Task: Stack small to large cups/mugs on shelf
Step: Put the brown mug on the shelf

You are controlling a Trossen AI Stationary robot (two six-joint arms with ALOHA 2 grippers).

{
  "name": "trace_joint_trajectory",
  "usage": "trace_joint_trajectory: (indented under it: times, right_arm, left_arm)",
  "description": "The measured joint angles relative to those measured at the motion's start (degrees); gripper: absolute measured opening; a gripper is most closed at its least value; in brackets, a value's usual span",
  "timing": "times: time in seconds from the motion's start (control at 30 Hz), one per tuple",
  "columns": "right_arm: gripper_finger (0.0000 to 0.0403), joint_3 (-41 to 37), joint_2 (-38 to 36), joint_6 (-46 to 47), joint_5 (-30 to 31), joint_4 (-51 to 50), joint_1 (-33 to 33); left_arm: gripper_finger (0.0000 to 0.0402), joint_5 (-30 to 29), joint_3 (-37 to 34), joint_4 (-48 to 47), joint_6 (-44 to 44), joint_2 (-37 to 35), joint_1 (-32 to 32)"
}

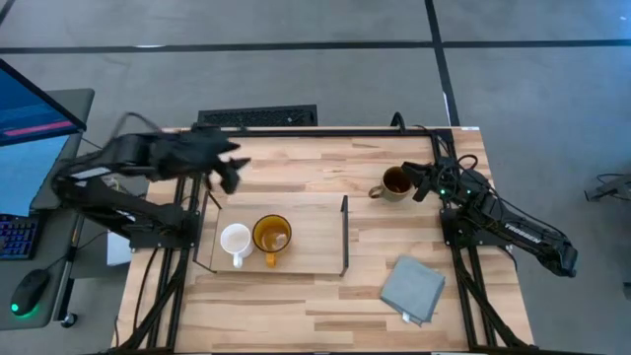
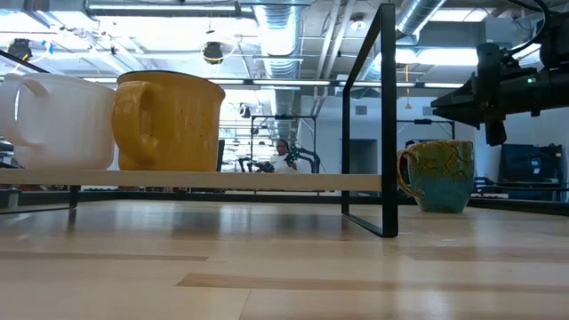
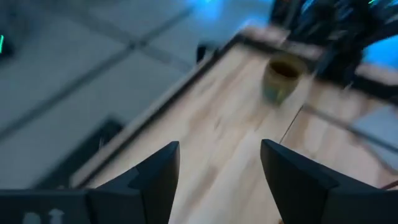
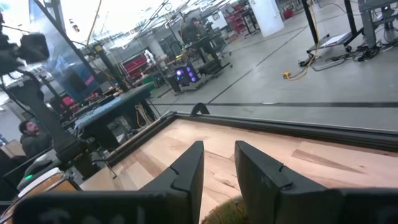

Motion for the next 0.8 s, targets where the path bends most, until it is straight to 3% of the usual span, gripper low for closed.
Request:
trace_joint_trajectory:
  times: [0.13,0.23,0.53,0.8]
  right_arm:
    - [0.0113,0.00,0.00,0.00,0.20,0.34,0.00]
    - [0.0113,0.00,0.01,0.24,0.22,0.42,0.00]
    - [0.0113,0.17,0.02,7.84,-0.20,1.27,0.00]
    - [0.0113,6.73,0.04,3.58,-3.79,-1.61,0.00]
  left_arm:
    - [0.0215,5.45,-6.00,11.77,13.84,-7.09,0.24]
    - [0.0215,12.22,-13.56,20.76,17.83,-12.23,1.29]
    - [0.0215,15.39,-37.29,37.46,15.52,-25.89,4.91]
    - [0.0215,16.84,-51.24,51.16,14.78,-34.75,5.03]
